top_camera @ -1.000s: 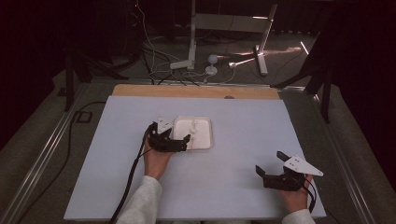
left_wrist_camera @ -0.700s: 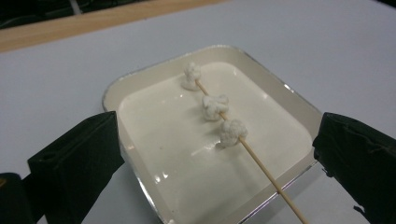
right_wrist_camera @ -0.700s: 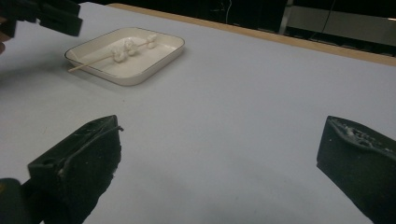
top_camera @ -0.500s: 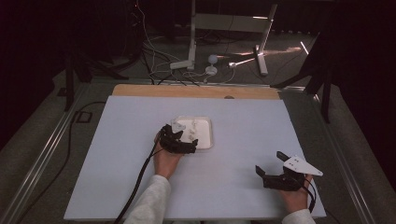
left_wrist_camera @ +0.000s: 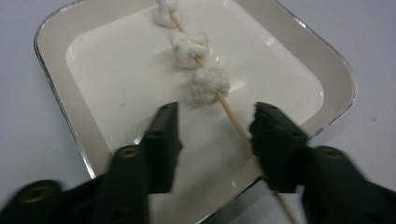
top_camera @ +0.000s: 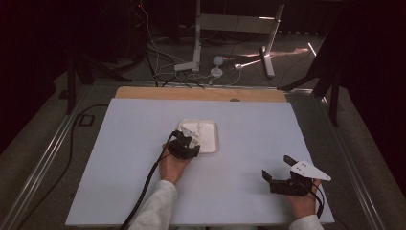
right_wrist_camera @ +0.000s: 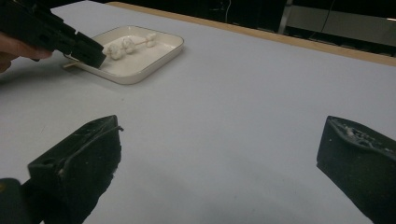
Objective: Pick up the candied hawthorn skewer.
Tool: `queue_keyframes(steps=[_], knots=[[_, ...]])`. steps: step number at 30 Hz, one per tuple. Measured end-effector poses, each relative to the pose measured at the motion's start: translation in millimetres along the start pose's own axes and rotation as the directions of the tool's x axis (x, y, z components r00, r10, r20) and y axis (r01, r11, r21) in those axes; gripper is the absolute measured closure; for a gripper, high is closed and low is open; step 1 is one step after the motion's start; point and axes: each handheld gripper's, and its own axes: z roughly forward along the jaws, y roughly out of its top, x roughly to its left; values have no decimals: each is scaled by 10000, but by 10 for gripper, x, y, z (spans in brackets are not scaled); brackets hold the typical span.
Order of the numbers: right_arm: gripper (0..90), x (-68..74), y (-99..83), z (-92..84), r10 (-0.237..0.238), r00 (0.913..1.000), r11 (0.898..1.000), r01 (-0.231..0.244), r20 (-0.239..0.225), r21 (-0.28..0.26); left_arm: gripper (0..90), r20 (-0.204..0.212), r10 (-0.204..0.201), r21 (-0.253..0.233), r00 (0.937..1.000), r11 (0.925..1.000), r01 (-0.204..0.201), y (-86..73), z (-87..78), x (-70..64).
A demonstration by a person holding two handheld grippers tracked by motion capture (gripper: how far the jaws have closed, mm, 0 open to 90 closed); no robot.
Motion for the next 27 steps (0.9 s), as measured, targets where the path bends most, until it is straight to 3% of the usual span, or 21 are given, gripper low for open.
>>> queue_keyframes(steps=[5,9,27], knots=[[0,3,-1,2,-7,10000,10000,7,-15,27,765,-188,-87,269,9998,9996,92,10,-26,19],[0,11,-2,13,-65,10000,9999,66,-41,114,867,-259,-392,409,9989,9984,402,16,-38,65],[0,22,5,-5,-123,9999,9999,122,65,21,897,236,-931,294,9954,9953,923,-5,-111,179]])
